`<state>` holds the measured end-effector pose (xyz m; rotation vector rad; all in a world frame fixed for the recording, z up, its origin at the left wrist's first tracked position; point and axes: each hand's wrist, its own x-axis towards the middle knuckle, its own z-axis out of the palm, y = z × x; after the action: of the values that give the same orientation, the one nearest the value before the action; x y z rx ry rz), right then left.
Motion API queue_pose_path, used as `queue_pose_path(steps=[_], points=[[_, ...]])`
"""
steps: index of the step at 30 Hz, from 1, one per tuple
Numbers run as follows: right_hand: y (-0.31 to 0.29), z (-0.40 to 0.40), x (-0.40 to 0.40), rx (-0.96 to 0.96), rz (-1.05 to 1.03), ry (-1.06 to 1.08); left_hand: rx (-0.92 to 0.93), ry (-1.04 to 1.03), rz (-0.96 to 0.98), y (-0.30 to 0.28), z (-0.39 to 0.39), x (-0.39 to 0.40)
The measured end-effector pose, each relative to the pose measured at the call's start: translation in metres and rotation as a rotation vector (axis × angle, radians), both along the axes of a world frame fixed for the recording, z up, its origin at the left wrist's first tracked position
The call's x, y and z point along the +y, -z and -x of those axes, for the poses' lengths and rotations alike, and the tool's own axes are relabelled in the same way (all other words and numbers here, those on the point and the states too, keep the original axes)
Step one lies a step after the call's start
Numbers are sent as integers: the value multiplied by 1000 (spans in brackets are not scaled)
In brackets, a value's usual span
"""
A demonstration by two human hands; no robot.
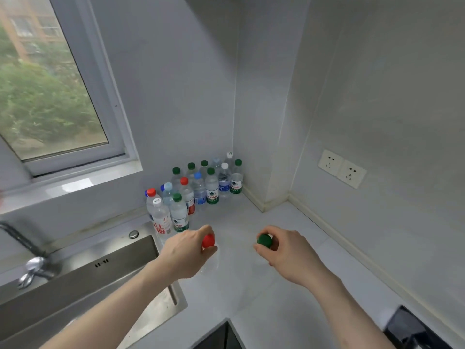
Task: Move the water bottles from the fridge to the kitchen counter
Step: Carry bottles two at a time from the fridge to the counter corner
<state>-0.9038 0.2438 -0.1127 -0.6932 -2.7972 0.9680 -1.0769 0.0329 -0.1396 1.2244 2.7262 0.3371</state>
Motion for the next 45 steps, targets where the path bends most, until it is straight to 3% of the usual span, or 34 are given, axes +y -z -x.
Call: queue_pose_path(steps=[12,31,45], points=[[17,100,13,-49,-37,37,49,55,79,21,118,36],[48,231,61,-114,-100,-27,202,23,273,60,223,91],[90,328,63,-182,-71,-56,100,-106,347,100,260,103]])
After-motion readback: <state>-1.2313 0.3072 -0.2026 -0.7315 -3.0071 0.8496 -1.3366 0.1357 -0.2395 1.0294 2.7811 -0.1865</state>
